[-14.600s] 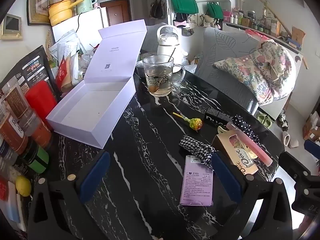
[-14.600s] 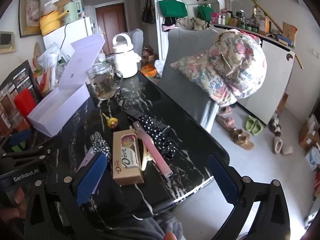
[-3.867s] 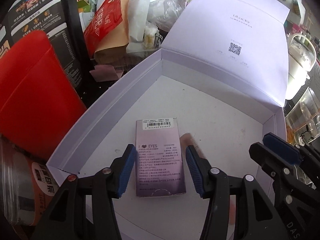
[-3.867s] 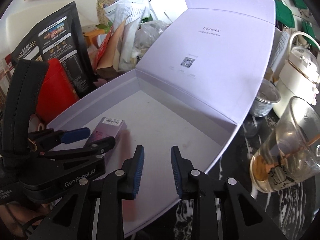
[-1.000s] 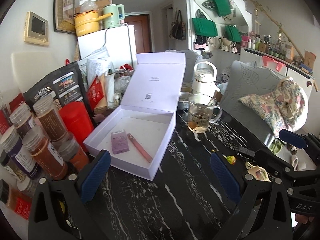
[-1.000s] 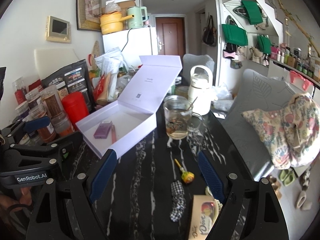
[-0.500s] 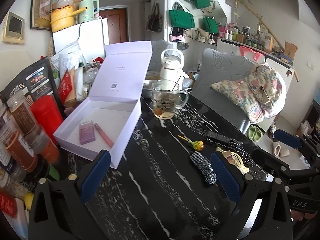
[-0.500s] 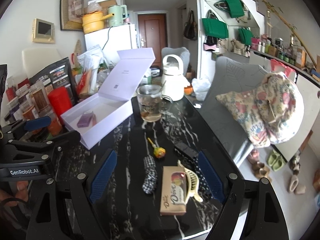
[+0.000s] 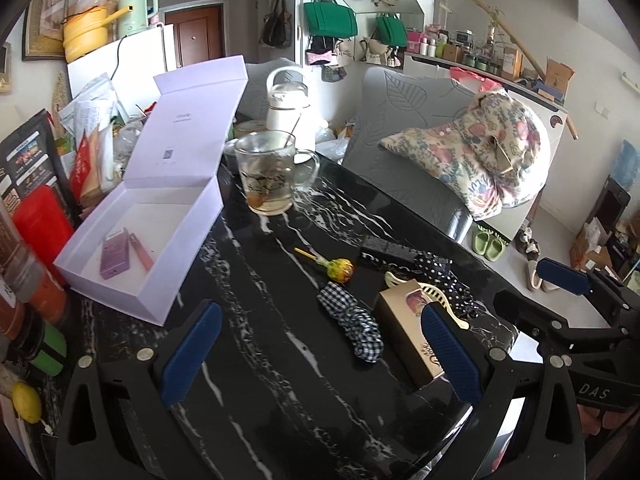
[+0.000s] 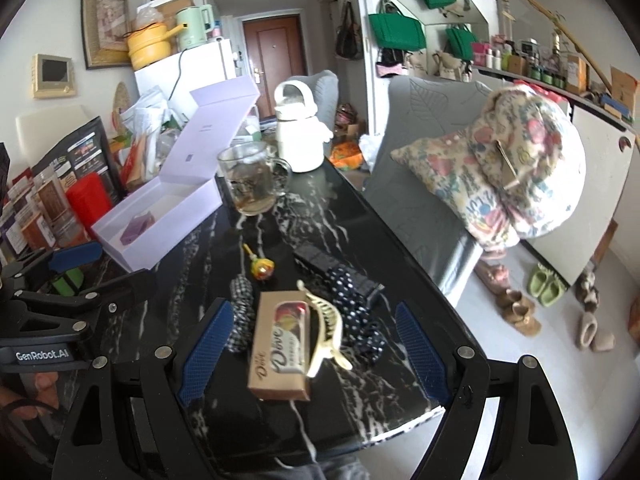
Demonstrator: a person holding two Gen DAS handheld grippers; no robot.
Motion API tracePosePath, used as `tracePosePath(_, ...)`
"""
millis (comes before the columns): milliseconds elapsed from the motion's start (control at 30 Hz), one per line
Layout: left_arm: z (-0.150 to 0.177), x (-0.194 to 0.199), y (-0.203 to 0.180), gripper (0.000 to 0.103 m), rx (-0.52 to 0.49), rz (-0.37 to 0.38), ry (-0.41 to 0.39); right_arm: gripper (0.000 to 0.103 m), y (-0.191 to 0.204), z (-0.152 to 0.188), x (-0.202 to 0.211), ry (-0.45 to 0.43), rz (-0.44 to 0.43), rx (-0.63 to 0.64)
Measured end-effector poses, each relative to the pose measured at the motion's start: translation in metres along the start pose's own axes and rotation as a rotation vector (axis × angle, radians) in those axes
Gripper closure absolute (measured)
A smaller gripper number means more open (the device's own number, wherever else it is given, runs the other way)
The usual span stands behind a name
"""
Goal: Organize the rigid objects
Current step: 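Grasp the gold Dove chocolate box with the left tool while the right tool grasps the black polka-dot scrunchie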
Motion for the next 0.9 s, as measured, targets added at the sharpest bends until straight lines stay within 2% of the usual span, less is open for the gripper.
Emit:
tracePosePath(167, 0.001, -0.014, -0.014, 0.001, 0.000, 0.034, 0.006, 0.020, -0.019, 0.007, -0.018, 0.029, -0.003, -0.025)
tracePosePath(333, 0.002, -0.032, -0.033, 0.001, -0.035, 0.048, 0.028, 0.031, -0.030, 0.010, -0.033, 0.058, 0.003, -0.021)
tracePosePath(467, 0.007, -0.047, -0.041, 0.002, -0.032, 0.069, 0.051, 0.036, -0.040, 0.013, -0.044, 0.074, -0.002, -0.017)
tracePosePath(567, 0.011, -0.058, -0.045, 0.011, -0.020, 0.085, 0.072, 0.036, -0.045, 0.016, -0.053, 0.090, -0.005, -0.008)
tracePosePath(667, 0.016, -0.068, -0.049, 0.016, -0.004, 0.105, 0.088, 0.036, -0.050, 0.019, -0.061, 0.105, -0.009, -0.006)
tracePosePath(733, 0.018, -0.073, -0.051, 0.029, 0.010, 0.115, 0.101, 0.036, -0.053, 0.021, -0.068, 0.118, -0.013, -0.004)
tracePosePath(800, 0.021, -0.079, -0.053, 0.035, 0.022, 0.136, 0.119, 0.038, -0.055, 0.022, -0.073, 0.129, -0.014, -0.005)
tracePosePath(900, 0.025, -0.089, -0.054, 0.035, 0.032, 0.135, 0.147, 0.039, -0.059, 0.023, -0.077, 0.134, -0.031, -0.010)
Point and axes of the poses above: each gripper's, at about its wrist camera, not at the fingertips, and x roughly against the way its jaws point, y to its left, z to its underside, the point moved 1 cm from there along -x, roughly the way its jaws point, and after that the axes turned 13 degrees about z, right-handed, at the moved point
